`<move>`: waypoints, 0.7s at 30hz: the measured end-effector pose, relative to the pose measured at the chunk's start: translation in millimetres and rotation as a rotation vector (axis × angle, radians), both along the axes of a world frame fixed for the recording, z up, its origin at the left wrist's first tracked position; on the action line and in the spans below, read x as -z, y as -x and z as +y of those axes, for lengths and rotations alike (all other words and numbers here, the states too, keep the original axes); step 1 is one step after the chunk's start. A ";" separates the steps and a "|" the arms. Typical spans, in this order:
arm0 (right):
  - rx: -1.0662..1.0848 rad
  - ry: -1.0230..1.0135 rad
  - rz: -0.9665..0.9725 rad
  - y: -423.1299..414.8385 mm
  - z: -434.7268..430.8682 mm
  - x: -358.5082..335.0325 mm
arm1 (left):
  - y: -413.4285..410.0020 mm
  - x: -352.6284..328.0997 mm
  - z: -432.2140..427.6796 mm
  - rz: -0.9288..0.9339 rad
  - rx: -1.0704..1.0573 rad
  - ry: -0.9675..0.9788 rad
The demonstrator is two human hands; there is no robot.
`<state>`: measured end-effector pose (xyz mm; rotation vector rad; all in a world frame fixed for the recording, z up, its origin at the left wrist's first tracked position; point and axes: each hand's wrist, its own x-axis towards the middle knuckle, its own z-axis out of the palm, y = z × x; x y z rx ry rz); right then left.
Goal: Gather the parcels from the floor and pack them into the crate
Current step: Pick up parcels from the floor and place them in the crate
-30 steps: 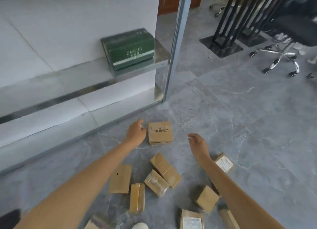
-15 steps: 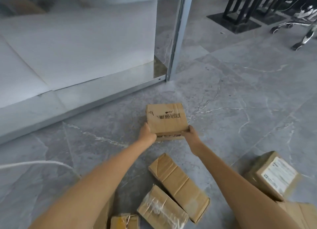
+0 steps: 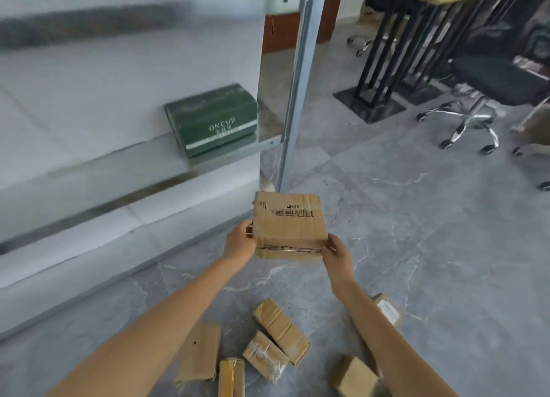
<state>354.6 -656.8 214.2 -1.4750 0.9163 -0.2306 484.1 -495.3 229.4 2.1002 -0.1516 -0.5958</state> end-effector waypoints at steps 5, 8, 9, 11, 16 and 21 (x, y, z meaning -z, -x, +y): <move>0.071 -0.015 -0.189 23.7 8.1 -248.8 | 9.6 -243.3 25.1 -0.143 0.137 0.081; 0.027 0.017 -0.245 34.4 21.7 -379.7 | 16.1 -381.0 46.8 -0.239 0.185 0.118; 0.006 0.029 -0.277 37.1 26.6 -422.3 | 17.6 -425.3 54.5 -0.279 0.196 0.137; -0.048 0.058 -0.355 37.1 36.2 -496.2 | 19.4 -504.0 68.3 -0.375 0.237 0.138; -0.082 0.180 -0.545 33.9 52.2 -643.0 | 29.1 -660.5 95.8 -0.597 0.282 0.163; -0.103 0.222 -0.735 62.7 66.9 -716.8 | 66.3 -731.4 119.1 -0.881 0.313 0.162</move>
